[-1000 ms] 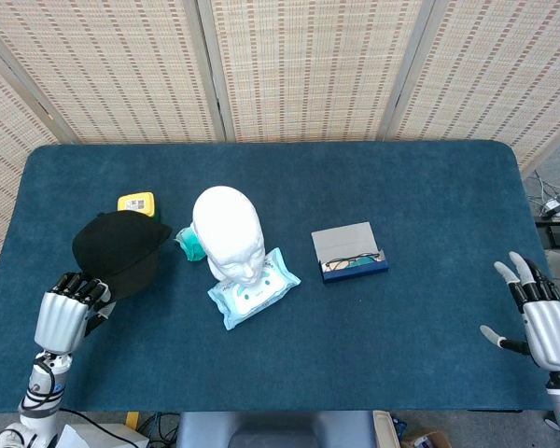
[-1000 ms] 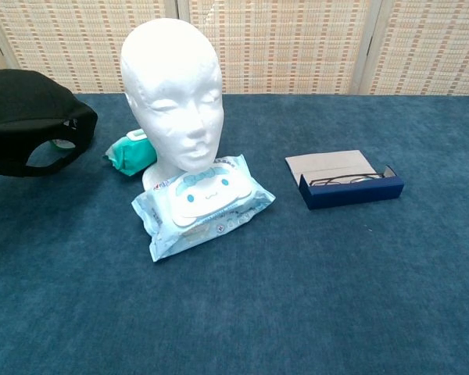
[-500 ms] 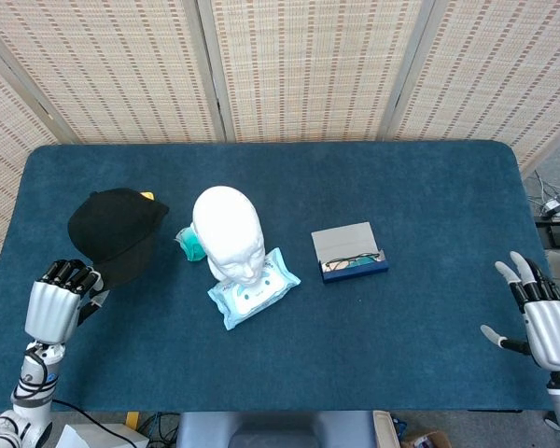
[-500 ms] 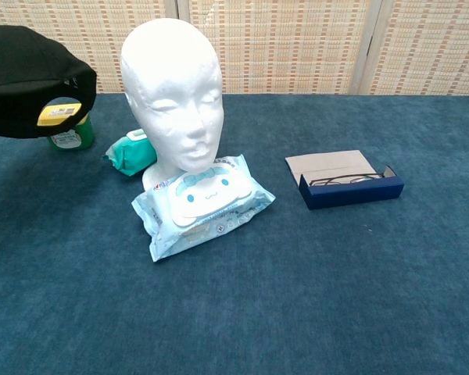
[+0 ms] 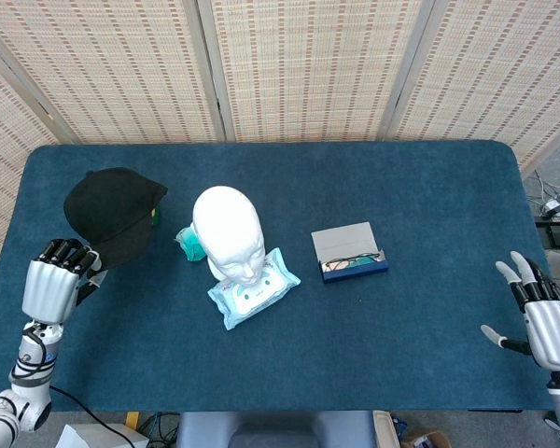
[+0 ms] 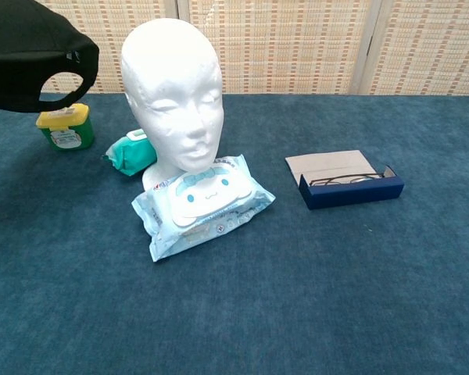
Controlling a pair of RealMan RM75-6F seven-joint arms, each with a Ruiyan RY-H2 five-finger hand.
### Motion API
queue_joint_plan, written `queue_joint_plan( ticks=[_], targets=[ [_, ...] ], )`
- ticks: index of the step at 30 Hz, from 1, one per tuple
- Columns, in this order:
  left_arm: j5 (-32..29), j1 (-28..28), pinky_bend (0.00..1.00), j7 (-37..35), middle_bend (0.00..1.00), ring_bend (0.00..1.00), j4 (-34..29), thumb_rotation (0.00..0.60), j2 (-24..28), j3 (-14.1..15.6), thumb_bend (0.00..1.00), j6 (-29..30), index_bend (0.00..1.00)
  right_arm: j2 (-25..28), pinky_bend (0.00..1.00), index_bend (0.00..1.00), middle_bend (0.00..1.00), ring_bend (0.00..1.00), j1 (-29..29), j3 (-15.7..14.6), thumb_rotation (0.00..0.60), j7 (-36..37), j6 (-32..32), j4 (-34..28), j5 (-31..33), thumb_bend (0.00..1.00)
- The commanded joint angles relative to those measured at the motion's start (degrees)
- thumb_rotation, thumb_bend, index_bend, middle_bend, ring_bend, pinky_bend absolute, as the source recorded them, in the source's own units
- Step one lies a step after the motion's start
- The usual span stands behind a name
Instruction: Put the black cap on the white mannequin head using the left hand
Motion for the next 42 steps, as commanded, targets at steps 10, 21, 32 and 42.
queue_joint_plan(
  ticks=[10, 21, 32, 42],
  targets=[
    [0.2, -4.0, 0.49, 3.0, 0.73, 0.48, -4.2, 0.600, 2.1, -1.6, 0.42, -1.0, 0.79, 0.1, 0.16, 0.00, 0.03, 0.00, 0.0, -0.1, 0.600, 0.2, 0.1, 0.0, -0.2, 0.00],
    [1.4, -7.1, 0.49, 6.9, 0.73, 0.48, -9.8, 0.600, 3.8, -2.5, 0.42, -1.5, 0.80, 0.2, 0.16, 0.00, 0.03, 0.00, -0.1, 0.0, 0.600, 0.6, 0.1, 0.1, -0.2, 0.00],
    [5.0, -8.4, 0.50, 13.1, 0.73, 0.49, -20.0, 0.600, 6.9, -2.1, 0.42, 0.0, 0.80, 0.4, 0.16, 0.00, 0.03, 0.00, -0.2, -0.1, 0.600, 1.3, 0.4, 0.2, -0.4, 0.00],
    [10.6, -8.7, 0.51, 19.3, 0.74, 0.49, -26.1, 0.600, 6.9, 0.3, 0.42, 0.3, 0.80, 0.5, 0.16, 0.00, 0.03, 0.00, -0.3, -0.1, 0.600, 1.5, 0.5, 0.2, -0.4, 0.00]
  ],
)
